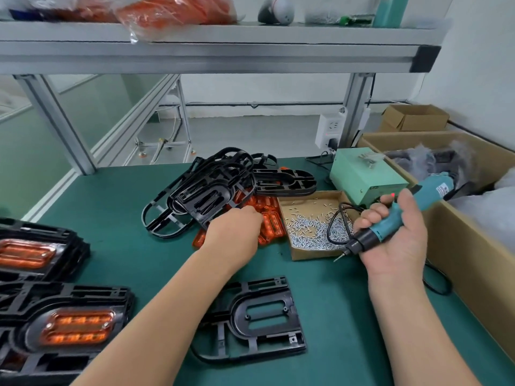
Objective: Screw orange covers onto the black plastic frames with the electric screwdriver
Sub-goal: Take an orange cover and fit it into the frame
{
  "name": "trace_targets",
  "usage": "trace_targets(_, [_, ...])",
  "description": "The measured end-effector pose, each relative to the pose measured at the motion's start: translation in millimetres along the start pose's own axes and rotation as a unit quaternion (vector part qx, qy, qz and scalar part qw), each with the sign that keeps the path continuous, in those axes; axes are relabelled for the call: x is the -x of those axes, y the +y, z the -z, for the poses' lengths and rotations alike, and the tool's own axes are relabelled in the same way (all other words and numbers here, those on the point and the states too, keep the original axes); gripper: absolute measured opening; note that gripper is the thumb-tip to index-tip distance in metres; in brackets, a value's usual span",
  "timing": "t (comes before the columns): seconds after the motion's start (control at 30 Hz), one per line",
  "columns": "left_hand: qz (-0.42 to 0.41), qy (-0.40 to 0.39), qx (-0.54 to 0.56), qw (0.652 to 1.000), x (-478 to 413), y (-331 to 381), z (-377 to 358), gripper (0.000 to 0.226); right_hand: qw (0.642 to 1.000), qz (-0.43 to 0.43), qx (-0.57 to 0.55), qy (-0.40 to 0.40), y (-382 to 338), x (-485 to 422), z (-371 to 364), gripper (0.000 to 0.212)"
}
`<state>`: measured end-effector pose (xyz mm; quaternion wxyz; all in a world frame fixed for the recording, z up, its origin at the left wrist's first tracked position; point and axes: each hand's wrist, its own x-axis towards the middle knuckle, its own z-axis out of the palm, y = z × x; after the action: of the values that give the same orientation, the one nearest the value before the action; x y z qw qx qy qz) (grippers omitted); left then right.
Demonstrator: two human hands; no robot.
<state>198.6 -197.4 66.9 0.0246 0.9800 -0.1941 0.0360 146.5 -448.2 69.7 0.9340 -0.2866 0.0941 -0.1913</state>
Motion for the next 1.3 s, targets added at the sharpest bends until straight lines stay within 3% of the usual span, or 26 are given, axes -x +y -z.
trace_targets(0.3, [-0.035,-0.048,0.048,0.997,26.2,-1.7,-0.3,0.023,1.000,0.003,0.002,-0.010,2.0,-1.8,0.8,0.026])
trace_targets(0.6, [-0.074,-0.013,0.038,0.996,35.9,-9.2,1.3,0.004,1.000,0.006,0.017,-0.010,4.4,-2.4,1.5,0.026])
trace_targets(0.77, [-0.057,-0.005,0.060,0.997,45.8,-9.1,1.7,0.016,1.000,0.009,0.026,-0.009,5.5,-2.7,2.1,0.026])
trace_targets(0.9, [-0.033,0.025,0.150,0.988,67.2,-2.9,15.0,0.053,1.000,-0.003,0.008,-0.013,5.3,-1.6,-0.1,0.028])
trace_targets(1.03, [-0.096,0.004,0.237,0.967,104.5,4.5,28.5,0.045,1.000,-0.010,0.004,-0.019,5.9,0.9,-4.1,0.030])
trace_targets(1.3, [-0.144,0.035,0.203,0.968,127.3,3.9,14.9,0.045,0.997,-0.027,0.046,-0.062,19.2,7.5,-10.8,0.029])
